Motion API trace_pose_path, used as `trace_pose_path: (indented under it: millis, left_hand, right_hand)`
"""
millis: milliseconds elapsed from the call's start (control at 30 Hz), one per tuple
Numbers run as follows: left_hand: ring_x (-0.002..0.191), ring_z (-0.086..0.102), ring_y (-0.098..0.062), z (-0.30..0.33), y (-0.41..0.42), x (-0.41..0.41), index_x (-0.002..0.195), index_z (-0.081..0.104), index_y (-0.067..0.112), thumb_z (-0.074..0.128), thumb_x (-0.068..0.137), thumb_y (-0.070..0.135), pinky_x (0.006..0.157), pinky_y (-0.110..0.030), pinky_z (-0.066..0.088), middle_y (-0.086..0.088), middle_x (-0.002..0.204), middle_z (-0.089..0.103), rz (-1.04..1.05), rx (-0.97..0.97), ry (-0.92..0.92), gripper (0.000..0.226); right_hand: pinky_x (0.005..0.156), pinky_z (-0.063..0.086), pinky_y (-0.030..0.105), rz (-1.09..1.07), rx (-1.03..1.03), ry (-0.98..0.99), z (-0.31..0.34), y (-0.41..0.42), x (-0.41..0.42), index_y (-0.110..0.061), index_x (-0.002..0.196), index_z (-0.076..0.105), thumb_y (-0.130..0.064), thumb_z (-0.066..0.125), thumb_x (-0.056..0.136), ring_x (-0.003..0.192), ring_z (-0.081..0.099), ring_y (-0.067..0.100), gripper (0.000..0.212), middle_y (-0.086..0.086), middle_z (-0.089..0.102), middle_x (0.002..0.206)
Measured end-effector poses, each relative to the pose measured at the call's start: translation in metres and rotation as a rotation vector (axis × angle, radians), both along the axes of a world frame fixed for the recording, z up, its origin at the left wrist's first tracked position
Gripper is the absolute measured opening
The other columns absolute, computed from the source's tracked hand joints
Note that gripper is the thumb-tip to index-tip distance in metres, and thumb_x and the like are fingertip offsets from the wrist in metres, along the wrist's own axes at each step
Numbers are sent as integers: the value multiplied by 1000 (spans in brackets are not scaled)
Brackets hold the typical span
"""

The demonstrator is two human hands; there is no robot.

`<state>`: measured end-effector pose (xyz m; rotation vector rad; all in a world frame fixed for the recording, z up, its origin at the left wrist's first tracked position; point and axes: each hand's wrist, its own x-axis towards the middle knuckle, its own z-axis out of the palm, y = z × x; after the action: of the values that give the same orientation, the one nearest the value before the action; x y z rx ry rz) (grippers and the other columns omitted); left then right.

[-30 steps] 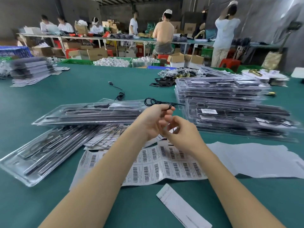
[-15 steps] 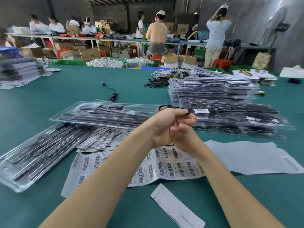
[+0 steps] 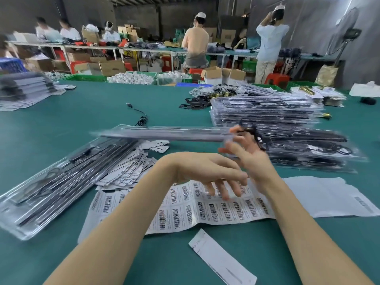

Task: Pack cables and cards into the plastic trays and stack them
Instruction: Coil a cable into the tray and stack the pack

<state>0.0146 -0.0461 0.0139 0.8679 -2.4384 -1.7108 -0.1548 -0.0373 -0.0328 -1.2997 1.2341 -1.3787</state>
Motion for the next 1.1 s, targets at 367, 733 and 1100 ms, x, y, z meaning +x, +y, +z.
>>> trace_pose_path:
  millis: [367, 733, 1100]
  left_hand:
    - [93, 75, -33, -25, -30, 8, 122, 48, 4, 76, 87, 28, 82, -37, 62, -27, 120, 63, 904, 640, 611, 51]
    - [80, 75, -18, -41, -37, 15, 114, 67, 3, 65, 94, 14, 75, -33, 61, -7, 94, 77, 945, 703, 872, 23]
    - [85, 71, -25, -34, -39, 21, 116, 61, -2, 64, 92, 0, 67, -29, 62, -21, 117, 71, 1081, 688, 905, 24]
  right_hand:
    - [66, 58, 26, -195, 27, -243, 24, 4, -24, -22, 103, 64, -66, 67, 71, 88, 75, 21, 55, -6, 72, 78]
    - [36, 36, 16, -177, 328, -283, 33, 2, -33, -27, 96, 63, -54, 62, 94, 40, 46, 6, 27, -10, 38, 46]
    - [38, 40, 15, -250, 292, 311, 44, 15, -58, -17, 80, 77, -46, 63, 96, 49, 64, 8, 36, 0, 76, 74]
